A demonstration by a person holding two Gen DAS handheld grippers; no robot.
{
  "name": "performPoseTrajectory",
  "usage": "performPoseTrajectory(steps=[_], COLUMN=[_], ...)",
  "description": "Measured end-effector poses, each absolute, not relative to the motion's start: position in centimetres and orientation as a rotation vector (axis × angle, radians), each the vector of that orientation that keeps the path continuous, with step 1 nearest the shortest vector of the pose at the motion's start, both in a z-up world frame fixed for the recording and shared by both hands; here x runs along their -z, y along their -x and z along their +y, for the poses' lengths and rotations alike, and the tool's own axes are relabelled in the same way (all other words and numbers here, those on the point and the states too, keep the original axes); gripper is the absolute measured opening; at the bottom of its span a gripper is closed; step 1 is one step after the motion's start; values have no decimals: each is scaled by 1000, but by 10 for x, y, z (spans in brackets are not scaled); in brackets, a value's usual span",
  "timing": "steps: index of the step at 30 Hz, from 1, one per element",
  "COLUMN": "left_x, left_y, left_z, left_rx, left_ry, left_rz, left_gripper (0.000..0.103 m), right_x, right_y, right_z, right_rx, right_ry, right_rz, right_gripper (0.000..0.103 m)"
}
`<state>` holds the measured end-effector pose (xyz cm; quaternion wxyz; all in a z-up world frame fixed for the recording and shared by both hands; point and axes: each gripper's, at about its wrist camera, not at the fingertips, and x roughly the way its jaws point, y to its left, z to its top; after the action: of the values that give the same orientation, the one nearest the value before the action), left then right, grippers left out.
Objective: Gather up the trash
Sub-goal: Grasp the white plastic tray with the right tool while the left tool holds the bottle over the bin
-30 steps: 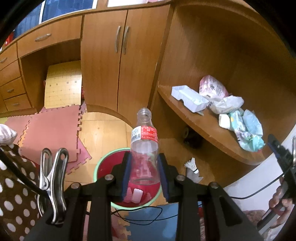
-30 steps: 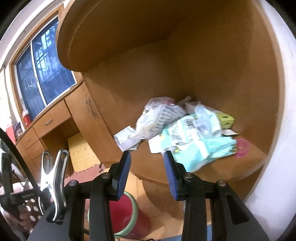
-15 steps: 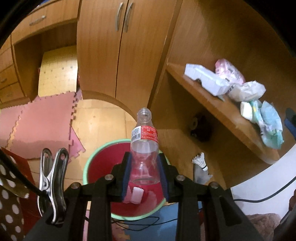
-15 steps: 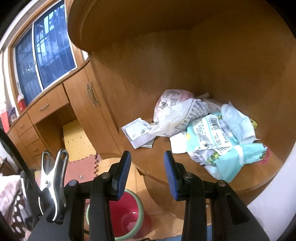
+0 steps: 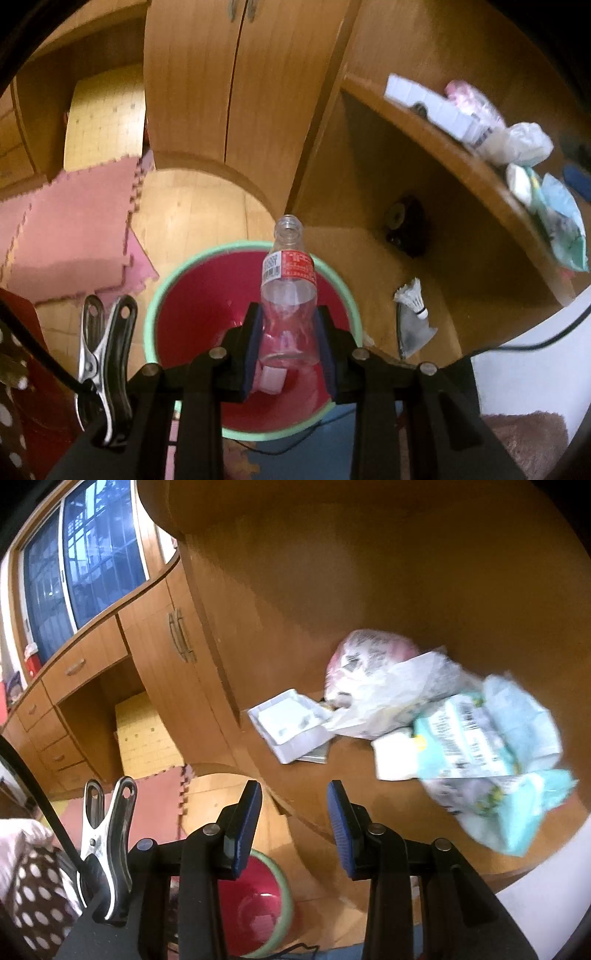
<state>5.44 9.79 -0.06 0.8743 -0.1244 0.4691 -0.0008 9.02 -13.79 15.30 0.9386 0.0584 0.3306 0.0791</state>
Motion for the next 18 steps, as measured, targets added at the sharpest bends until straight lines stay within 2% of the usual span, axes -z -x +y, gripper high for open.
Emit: performPoseTrajectory(steps=[6,8,18], left_x=[21,24,35], left_y=[-69,-73,-82], left_z=[99,98,99], left_rx=[0,-5,-74], left_ry=[321,321,314], left_rz=[1042,1050,1070], left_gripper=[30,30,30], right_x=[-152,-147,-118], right_y=[-131,-149,-202], right_z=[-122,-118,-121], right_rx=[-184,-190,-42], right_ry=[-163,-197,-337], right_rz=[691,726,781], right_gripper=[39,46,46])
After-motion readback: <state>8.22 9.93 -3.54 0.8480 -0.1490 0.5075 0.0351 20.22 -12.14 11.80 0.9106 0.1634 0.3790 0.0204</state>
